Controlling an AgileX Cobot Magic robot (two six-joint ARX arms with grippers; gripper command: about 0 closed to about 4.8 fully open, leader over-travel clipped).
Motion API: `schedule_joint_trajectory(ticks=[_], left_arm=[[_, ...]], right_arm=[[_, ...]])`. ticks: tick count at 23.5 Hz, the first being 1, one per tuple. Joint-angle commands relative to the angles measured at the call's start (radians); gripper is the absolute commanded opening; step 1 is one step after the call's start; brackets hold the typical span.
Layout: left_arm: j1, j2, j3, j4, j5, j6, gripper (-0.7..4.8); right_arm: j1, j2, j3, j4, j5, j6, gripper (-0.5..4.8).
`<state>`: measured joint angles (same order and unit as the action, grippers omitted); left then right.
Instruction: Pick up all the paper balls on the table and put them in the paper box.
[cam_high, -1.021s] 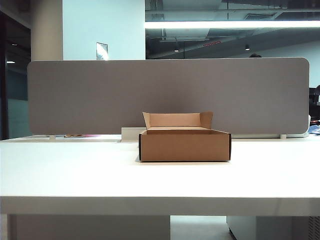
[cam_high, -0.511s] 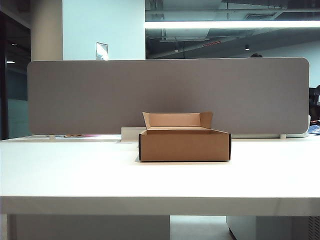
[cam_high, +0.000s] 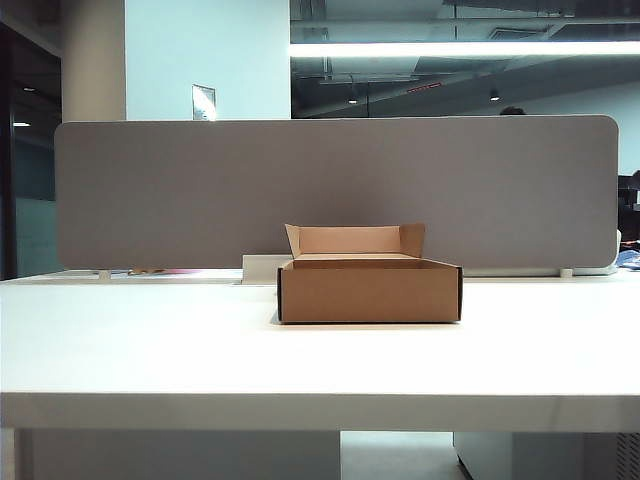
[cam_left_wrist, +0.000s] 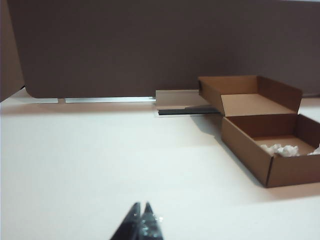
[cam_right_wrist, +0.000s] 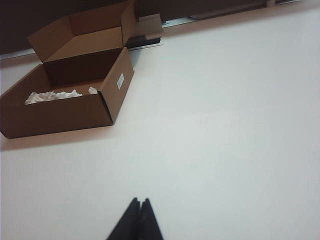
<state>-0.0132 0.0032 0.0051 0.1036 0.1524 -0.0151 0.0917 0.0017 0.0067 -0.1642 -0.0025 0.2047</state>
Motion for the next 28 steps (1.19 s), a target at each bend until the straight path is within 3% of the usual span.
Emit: schedule_joint_trajectory(ticks=[1, 11, 28], left_arm=[[0.002, 0.001, 0.003, 0.006, -0.011, 0.039, -0.06], [0.002, 0.001, 0.002, -0.044, -0.131, 0.024, -0.06], [0.002, 0.001, 0.003, -0.043, -0.137, 0.022, -0.06]], right_arm=[[0.001, -0.002, -0.006, 0.011, 0.001, -0.002, -0.01], [0.001, -0.002, -0.006, 0.011, 0.001, -0.002, -0.01], [0.001, -0.002, -0.006, 0.011, 0.001, -0.002, -0.01]])
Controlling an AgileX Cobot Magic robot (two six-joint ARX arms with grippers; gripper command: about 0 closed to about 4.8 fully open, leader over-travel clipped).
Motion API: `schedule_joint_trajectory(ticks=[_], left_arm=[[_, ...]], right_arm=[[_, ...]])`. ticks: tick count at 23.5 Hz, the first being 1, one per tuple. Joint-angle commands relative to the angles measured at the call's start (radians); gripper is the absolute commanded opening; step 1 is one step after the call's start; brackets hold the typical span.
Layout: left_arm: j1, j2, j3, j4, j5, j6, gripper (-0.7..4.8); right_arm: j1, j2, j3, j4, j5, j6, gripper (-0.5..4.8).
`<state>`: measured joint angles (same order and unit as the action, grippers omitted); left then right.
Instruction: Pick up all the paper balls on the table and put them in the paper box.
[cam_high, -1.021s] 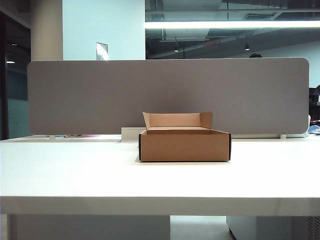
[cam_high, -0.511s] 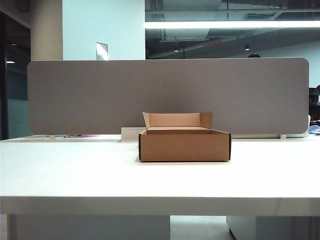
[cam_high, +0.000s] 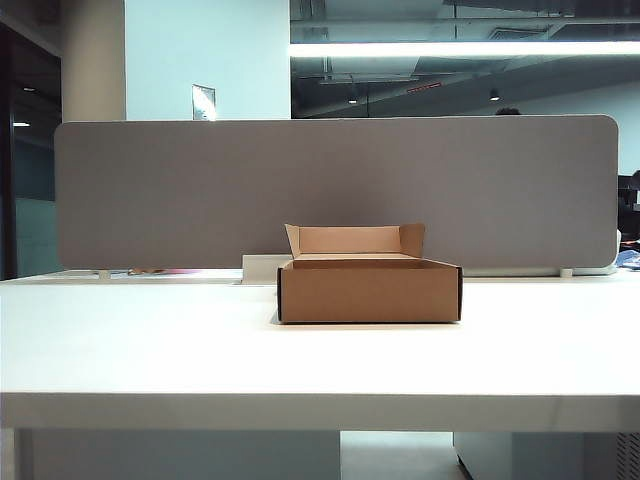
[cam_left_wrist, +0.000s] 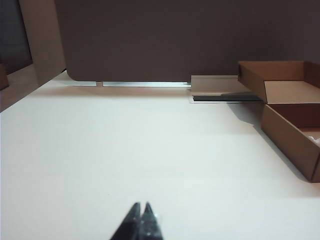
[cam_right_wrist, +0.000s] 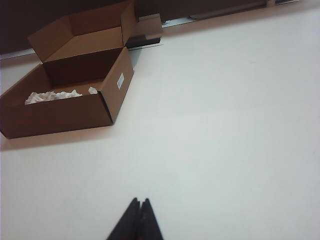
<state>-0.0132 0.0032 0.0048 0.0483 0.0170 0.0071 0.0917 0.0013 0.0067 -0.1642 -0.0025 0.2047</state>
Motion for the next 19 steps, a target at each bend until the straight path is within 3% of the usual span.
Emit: schedule_joint_trajectory(ticks=[1, 5, 9, 19], left_arm=[[0.002, 0.001, 0.003, 0.012, -0.002, 0.000, -0.06], [0.002, 0.001, 0.003, 0.012, -0.002, 0.000, -0.06], [0.002, 0.001, 0.003, 0.012, -0.002, 0.000, -0.06], [0.002, 0.001, 0.003, 0.012, -0.002, 0.000, -0.06]], right_arm=[[0.001, -0.002, -0.006, 0.012, 0.005, -0.003, -0.01], [0.000, -0.002, -0.006, 0.013, 0.045, -0.179, -0.01], [0.000, -0.002, -0.006, 0.011, 0.093, -0.185, -0.01], [0.001, -0.002, -0.006, 0.011, 0.094, -0.179, -0.01]])
